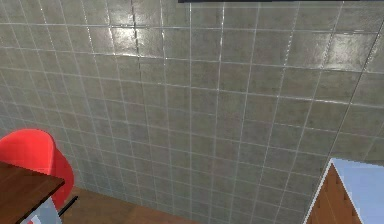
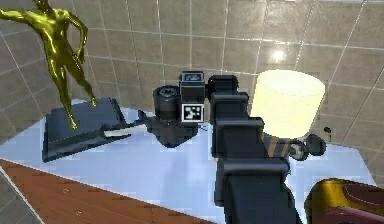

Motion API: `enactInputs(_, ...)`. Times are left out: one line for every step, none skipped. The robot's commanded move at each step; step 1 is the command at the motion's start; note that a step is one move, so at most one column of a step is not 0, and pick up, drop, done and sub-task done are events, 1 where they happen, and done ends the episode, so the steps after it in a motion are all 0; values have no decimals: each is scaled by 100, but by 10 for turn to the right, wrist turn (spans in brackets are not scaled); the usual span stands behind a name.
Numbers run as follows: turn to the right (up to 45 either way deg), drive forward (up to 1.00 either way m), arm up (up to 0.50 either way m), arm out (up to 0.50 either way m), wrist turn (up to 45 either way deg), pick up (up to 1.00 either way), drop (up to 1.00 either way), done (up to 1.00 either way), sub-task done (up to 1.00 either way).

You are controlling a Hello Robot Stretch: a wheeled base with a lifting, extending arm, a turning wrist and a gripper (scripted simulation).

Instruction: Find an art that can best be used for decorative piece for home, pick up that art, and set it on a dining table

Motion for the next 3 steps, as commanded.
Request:
enactInputs(0,0,0,0,-450,0,0,0,0)
enactInputs(0,0,0,0,-420,0,0,0,0)
enactInputs(0,0,0,-16,0,0,0,0,0)
